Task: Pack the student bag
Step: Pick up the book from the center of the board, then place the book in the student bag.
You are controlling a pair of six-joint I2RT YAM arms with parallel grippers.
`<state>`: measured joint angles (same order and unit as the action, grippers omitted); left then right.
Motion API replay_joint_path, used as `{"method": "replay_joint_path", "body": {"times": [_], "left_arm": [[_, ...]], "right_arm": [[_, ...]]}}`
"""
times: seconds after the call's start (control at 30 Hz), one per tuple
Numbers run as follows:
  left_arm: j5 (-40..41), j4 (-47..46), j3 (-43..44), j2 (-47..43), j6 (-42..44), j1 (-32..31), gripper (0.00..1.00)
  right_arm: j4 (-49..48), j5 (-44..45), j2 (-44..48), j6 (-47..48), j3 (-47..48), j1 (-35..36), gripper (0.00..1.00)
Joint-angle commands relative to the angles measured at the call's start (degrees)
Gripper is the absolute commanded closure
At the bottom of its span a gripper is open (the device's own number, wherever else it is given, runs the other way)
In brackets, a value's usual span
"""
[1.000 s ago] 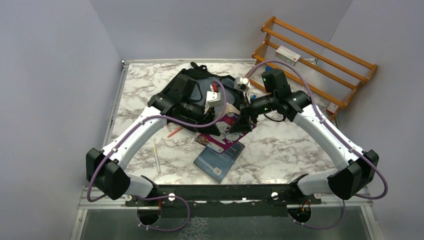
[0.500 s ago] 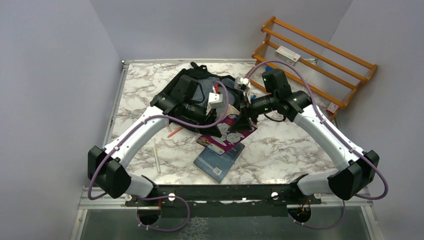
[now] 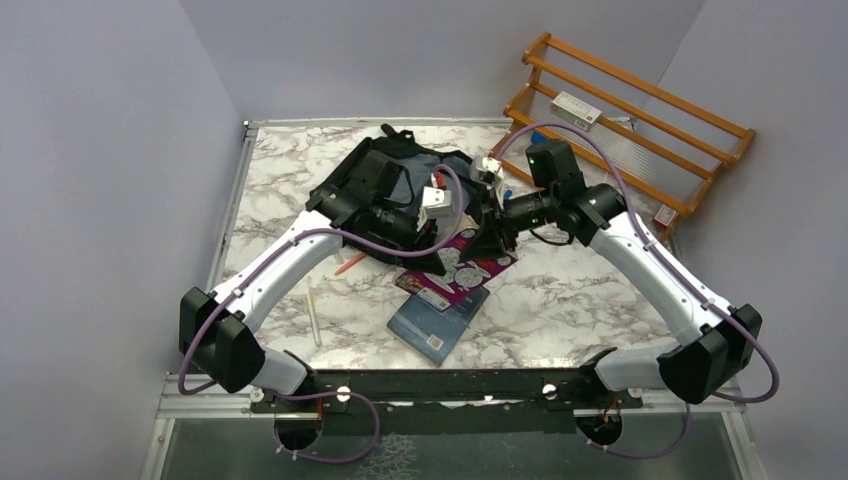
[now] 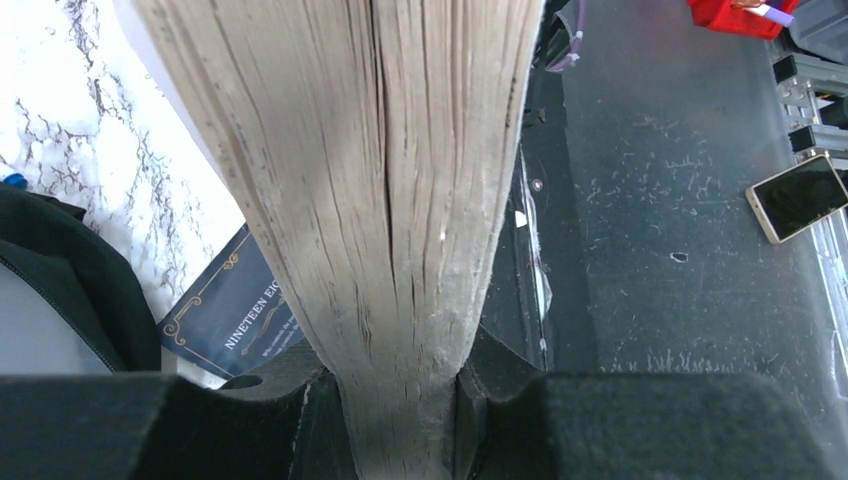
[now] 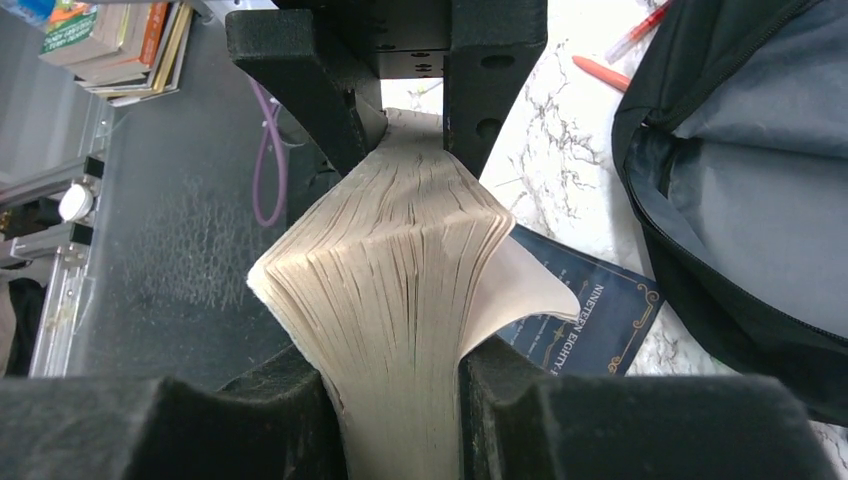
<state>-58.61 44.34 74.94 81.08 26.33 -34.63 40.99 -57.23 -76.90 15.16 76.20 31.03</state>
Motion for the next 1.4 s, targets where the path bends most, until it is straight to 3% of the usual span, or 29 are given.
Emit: {"method": "replay_joint_path", "body": {"times": [0.0,0.1,0.33,0.37,0.4,0.5,0.67,0.93,1.13,1.37], "left_arm": [[2.59,-1.36,3.53,0.05,-1.06,-0.26,0.79],[6.88,-3.21,3.55,-0.48,-3.18,-0.26,0.50],[23.62,-12.66,1.10,-3.90,-11.18,-0.11,0.17],[26.56,-14.66,0.30,-4.78,-12.48,-0.02,0.04],[29.59,-17.65,-0.49,-5.70,-13.96,0.12,0.02],[39.92,-23.54,-2.93,-7.78,-18.74,0.70,0.01],[47.12,-28.36,-5.13,-9.23,-23.91,2.26,0.01],[51.66,-29.06,-5.28,-9.19,-26.09,2.82,0.01],[56.05,-28.38,-3.65,-6.91,-28.49,4.08,0.01],[55.06,-27.35,-0.08,-1.36,-27.52,10.23,0.01]], "right_arm": [[-1.50,1.14,4.66,-2.11,-1.86,0.27,0.99],[-5.61,7.28,8.36,-6.67,-4.45,0.29,0.99],[-12.56,31.59,15.87,-18.69,-8.87,0.27,1.00],[-13.88,35.72,16.73,-21.42,-9.55,0.26,0.99],[-15.55,40.20,17.57,-24.84,-10.61,0.27,0.99],[-18.60,53.41,19.72,-36.18,-13.03,0.26,0.99],[-12.18,76.64,19.99,-67.86,-12.39,0.34,0.99],[6.38,83.97,9.25,-101.90,0.31,0.26,1.00],[1.82,81.89,6.59,-108.73,2.82,0.28,0.99],[1.60,83.02,4.42,-108.55,5.84,0.18,0.99]]}}
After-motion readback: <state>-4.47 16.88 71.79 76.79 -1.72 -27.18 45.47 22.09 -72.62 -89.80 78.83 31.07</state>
